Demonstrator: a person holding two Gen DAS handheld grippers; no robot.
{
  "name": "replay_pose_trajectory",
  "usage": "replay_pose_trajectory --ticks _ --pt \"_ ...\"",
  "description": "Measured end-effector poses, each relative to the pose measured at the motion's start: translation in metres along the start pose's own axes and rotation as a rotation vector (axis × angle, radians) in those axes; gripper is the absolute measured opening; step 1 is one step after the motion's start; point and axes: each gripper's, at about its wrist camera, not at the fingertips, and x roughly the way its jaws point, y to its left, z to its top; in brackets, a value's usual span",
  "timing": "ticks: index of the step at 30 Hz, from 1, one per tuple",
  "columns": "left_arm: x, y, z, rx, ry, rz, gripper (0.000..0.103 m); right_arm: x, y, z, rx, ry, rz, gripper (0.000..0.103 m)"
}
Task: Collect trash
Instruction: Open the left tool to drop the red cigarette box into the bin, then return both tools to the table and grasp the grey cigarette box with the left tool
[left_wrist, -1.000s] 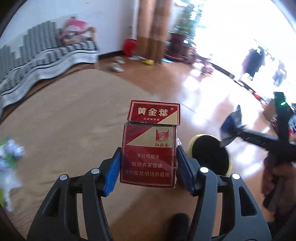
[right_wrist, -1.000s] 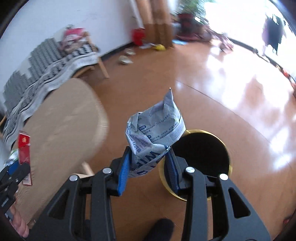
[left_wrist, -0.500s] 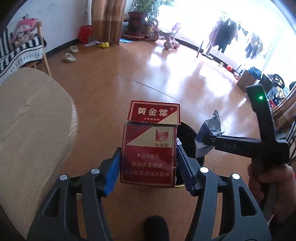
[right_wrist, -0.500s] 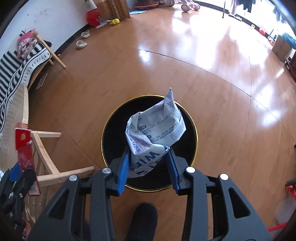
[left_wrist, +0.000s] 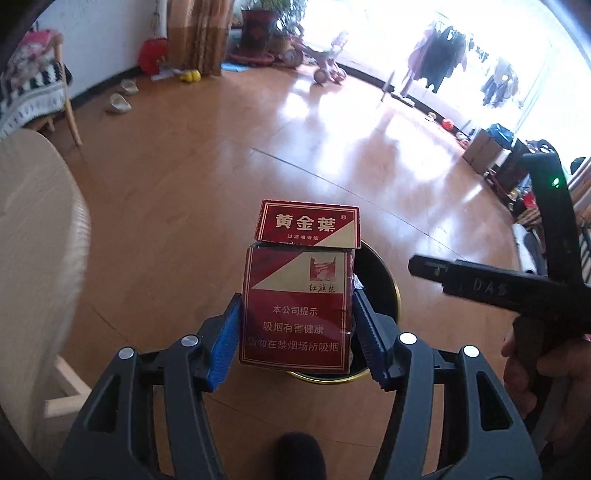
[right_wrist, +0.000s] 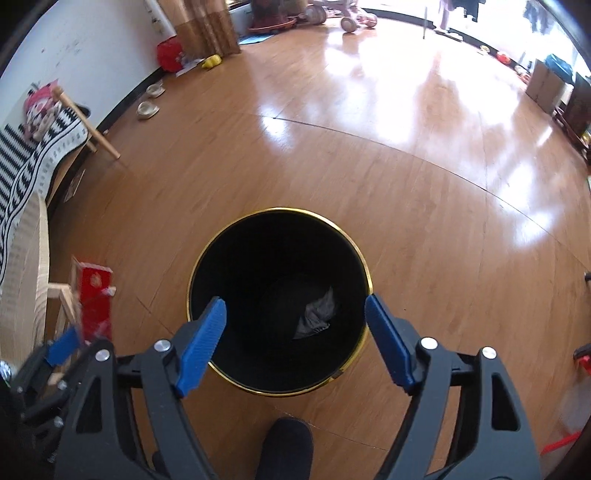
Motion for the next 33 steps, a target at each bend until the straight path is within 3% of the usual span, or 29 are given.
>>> replay_pose_trajectory --ticks 6,7,8,10,15,18,21,26,31,33 --pt "0.024 -0.007 -0.004 -0.012 0.043 -0.054 0.057 -0.016 -0.015 -0.001 0.042 -0.034 -0.01 0.08" --pt "0.025 -0.009 -0.004 -0.008 0.044 -0.066 0.062 -0.02 -0.016 -0.002 0.043 -0.042 -0.01 0.082" --pt "0.028 -0.011 -0.005 -0.003 0.051 -0.077 0.073 -0.024 -0.016 -0.002 0.044 -0.051 -0.01 0.084" --pt "0.03 -0.014 -0.007 -0.002 0.047 -0.073 0.081 -0.032 -0.018 -0.002 0.048 -0.068 -0.008 0.084" --pt "0.014 -0.015 -0.008 0.002 0.026 -0.043 0.081 -0.047 -0.011 0.0 0.064 -0.087 0.025 0.084" --pt "-0.014 -0.004 -0.007 -0.011 -0.014 -0.004 0.09 -0.058 0.009 0.001 0.034 -0.099 0.06 0.085" --pt "-0.053 0.018 -0.007 -0.045 -0.059 0.052 0.093 -0.073 0.042 0.001 -0.017 -0.115 0.102 0.086" --pt "-0.128 0.065 -0.019 -0.129 -0.126 0.14 0.094 -0.107 0.125 -0.011 -0.143 -0.148 0.248 0.092" --pt "-0.222 0.124 -0.059 -0.196 -0.209 0.343 0.094 -0.137 0.226 -0.042 -0.312 -0.144 0.383 0.092" --pt "-0.251 0.149 -0.075 -0.247 -0.23 0.389 0.094 -0.149 0.268 -0.061 -0.392 -0.136 0.428 0.092"
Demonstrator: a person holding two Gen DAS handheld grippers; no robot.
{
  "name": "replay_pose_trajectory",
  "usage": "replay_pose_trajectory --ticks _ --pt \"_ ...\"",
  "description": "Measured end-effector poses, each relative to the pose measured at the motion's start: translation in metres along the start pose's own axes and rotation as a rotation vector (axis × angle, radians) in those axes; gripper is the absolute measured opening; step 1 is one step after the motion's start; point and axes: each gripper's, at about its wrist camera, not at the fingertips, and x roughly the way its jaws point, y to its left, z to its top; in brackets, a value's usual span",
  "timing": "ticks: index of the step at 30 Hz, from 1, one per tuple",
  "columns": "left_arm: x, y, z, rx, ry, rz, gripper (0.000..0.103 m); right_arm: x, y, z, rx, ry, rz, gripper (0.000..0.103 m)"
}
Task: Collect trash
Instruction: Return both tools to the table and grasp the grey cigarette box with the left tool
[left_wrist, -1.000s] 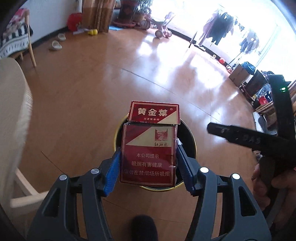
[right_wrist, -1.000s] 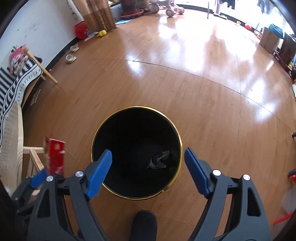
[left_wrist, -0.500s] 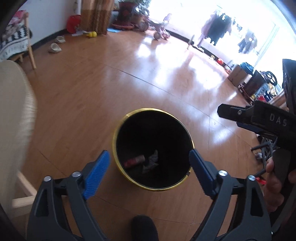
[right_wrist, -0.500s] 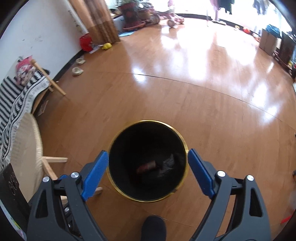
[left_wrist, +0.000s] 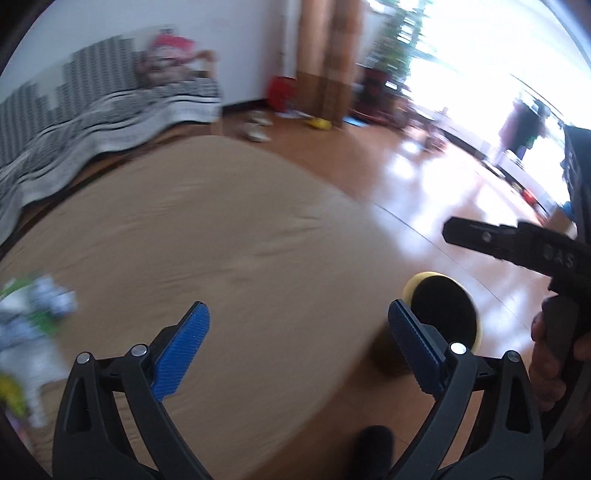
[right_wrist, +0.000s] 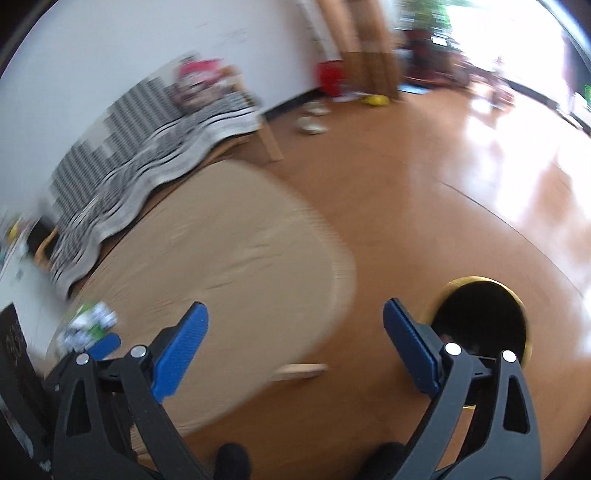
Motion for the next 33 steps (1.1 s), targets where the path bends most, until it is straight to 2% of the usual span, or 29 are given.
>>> replay_pose_trajectory --ticks 2,7,14,18,21,27,31,33 --pt "-0.024 0.049 -0.008 -0.07 -0.015 0.067 0.094 0.006 0.051 -0.005 -0.088 0.012 0.047 0.092" --pt "-0.069 0.141 -0.036 -0.197 -0.026 0.202 0.094 0.021 0.163 -0.027 -0.273 0.059 0.154 0.092" --pt "-0.126 0.256 -0.071 -0.318 -0.064 0.385 0.094 0.058 0.272 -0.059 -0.418 0.144 0.273 0.092" --pt "-0.149 0.322 -0.1 -0.362 -0.069 0.418 0.094 0.071 0.309 -0.08 -0.488 0.171 0.317 0.092" --pt "-0.149 0.355 -0.116 -0.364 -0.046 0.408 0.094 0.081 0.328 -0.091 -0.532 0.183 0.332 0.092" --pt "-0.128 0.383 -0.139 -0.262 0.033 0.418 0.094 0.099 0.348 -0.105 -0.583 0.218 0.329 0.092" --pt "-0.112 0.395 -0.143 -0.238 0.061 0.43 0.094 0.103 0.35 -0.108 -0.589 0.228 0.336 0.092" --pt "-0.105 0.399 -0.145 -0.241 0.071 0.407 0.094 0.104 0.35 -0.108 -0.594 0.232 0.338 0.092"
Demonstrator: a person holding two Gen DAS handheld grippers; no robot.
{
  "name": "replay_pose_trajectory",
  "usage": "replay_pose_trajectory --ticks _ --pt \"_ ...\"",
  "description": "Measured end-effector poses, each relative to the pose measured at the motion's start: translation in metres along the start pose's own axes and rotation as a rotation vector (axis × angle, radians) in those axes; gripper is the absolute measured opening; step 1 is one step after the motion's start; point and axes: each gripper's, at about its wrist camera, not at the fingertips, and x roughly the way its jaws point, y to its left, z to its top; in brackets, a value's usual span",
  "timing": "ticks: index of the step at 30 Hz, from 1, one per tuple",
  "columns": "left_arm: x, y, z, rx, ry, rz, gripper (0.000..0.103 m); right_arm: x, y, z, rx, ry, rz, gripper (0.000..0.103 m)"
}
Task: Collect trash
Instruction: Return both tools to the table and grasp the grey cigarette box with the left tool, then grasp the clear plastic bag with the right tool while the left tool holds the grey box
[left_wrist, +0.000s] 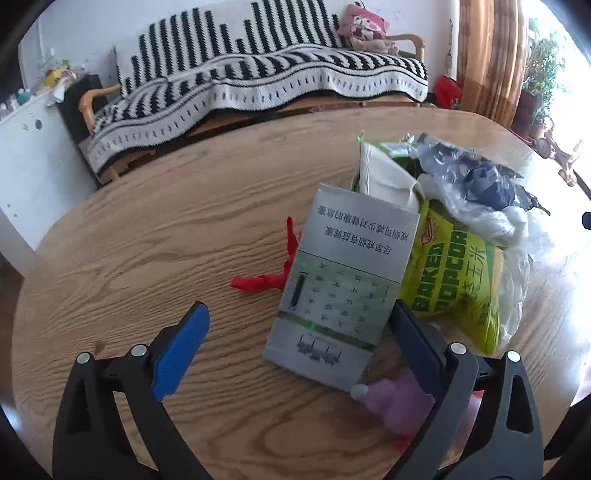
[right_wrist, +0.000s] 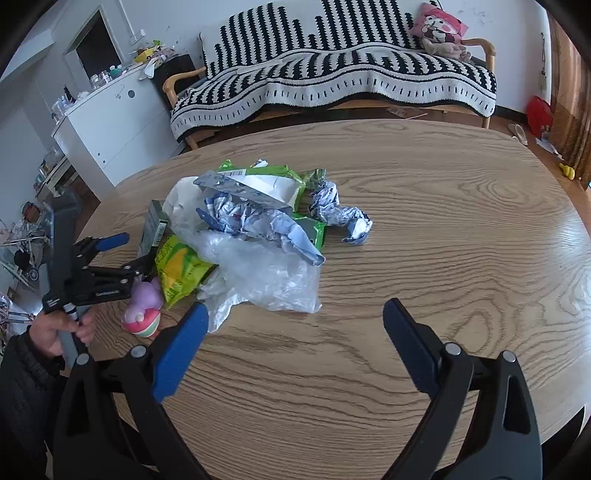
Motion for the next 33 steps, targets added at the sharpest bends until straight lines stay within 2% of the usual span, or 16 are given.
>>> replay_pose_trajectory --ticks 3,4,5,6,8,11,16,19,21,23,26,30,33 --pt "0.007 0.001 0.004 0.006 -0.004 -0.024 0.094 0.003 0.001 -0.001 -0.009 0.006 0.004 0.092" --pt "0.007 -0.001 0.004 0.007 -0.003 -0.023 0.089 0.004 0.003 0.0 -0.012 0.01 0.007 0.092" --pt "0.007 -0.001 0.005 0.001 -0.001 -0.022 0.067 0.006 0.004 0.0 -0.015 0.012 0.006 0.09" --pt "0.007 -0.002 0.006 -0.005 0.005 -0.023 0.058 0.007 0.005 0.0 -0.019 0.014 0.007 0.088" --pt "0.001 -0.001 0.008 -0.031 0.004 -0.022 0.057 0.011 0.006 0.0 -0.025 0.022 0.011 0.082" --pt "-0.017 -0.001 0.013 -0.052 -0.042 -0.01 0.057 0.02 0.008 0.001 -0.03 0.03 0.003 0.078" --pt "-0.044 0.0 0.02 -0.13 -0.096 0.034 0.057 0.037 0.01 0.004 -0.027 0.045 0.001 0.078" --pt "-0.053 -0.001 0.024 -0.179 -0.115 0.021 0.057 0.05 0.013 0.008 -0.019 0.056 -0.001 0.074" --pt "-0.058 -0.005 0.028 -0.194 -0.126 0.007 0.057 0.057 0.012 0.011 -0.005 0.057 0.002 0.066" --pt "-0.061 -0.011 0.032 -0.188 -0.135 0.002 0.057 0.062 0.008 0.013 0.015 0.079 0.042 0.017" --pt "-0.066 -0.022 0.035 -0.175 -0.145 -0.02 0.057 0.047 0.011 0.012 0.007 0.054 0.072 0.008" --pt "-0.069 -0.037 0.041 -0.152 -0.152 -0.042 0.057 0.009 0.013 0.012 -0.011 -0.032 0.09 0.007" --pt "-0.072 -0.053 0.045 -0.137 -0.166 -0.062 0.057 -0.023 0.0 0.012 0.013 -0.094 0.105 0.007"
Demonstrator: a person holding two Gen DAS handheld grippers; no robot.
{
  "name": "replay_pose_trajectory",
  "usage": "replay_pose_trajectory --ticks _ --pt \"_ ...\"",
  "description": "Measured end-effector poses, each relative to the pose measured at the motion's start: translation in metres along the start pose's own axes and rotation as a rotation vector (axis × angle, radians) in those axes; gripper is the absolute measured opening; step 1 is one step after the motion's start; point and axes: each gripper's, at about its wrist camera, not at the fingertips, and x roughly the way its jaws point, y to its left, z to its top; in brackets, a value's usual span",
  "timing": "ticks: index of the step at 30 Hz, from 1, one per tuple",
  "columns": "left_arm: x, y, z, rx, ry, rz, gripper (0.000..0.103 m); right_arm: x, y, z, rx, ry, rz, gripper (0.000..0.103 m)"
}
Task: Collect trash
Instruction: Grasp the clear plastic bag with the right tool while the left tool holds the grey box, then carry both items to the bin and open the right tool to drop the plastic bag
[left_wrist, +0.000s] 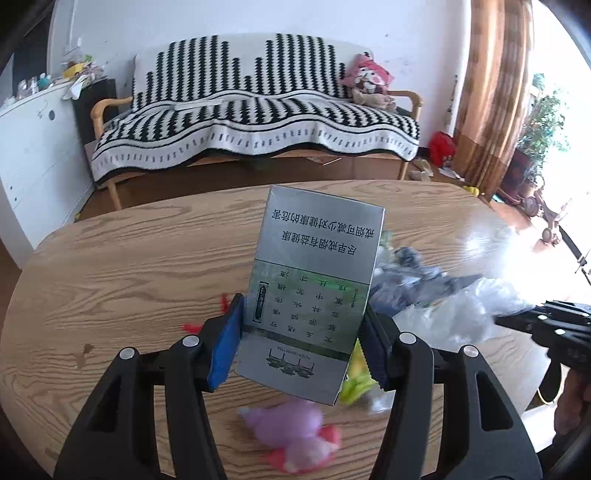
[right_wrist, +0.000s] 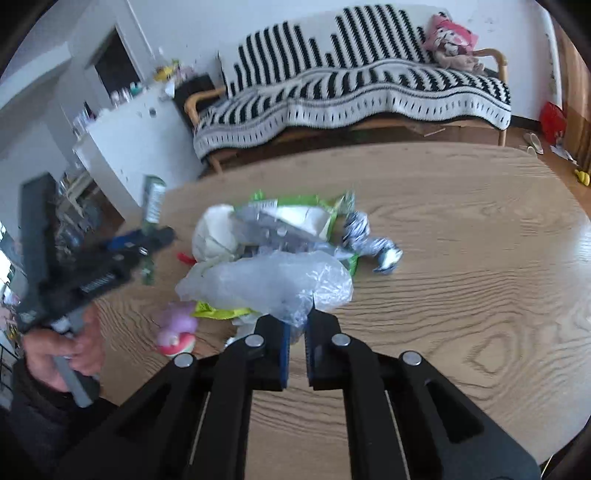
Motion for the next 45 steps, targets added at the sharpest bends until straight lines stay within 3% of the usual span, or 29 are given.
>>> replay_pose_trajectory --ticks 5,13,25,30,39,45 --pt "0.001 -0.029 0.005 0.012 -0.004 -0.044 0.057 -0.043 -0.035 0.0 0.063 -0.059 -0.038 0.007" --pt "0.004 -0.118 0.007 0.1 -0.004 -0.14 0.057 -0.116 -0.115 -0.026 0.2 -0.129 -0.17 0.007" --pt "0.003 -0.306 -0.024 0.313 0.037 -0.37 0.057 -0.237 -0.253 -0.124 0.447 -0.204 -0.435 0.007" --pt "0.006 -0.384 -0.048 0.388 0.062 -0.467 0.057 -0.278 -0.305 -0.171 0.545 -0.218 -0.59 0.007" --pt "0.027 -0.488 -0.095 0.479 0.134 -0.597 0.057 -0.32 -0.386 -0.257 0.78 -0.162 -0.757 0.007" --pt "0.037 -0.533 -0.12 0.533 0.175 -0.644 0.057 -0.316 -0.429 -0.306 0.927 -0.022 -0.788 0.007"
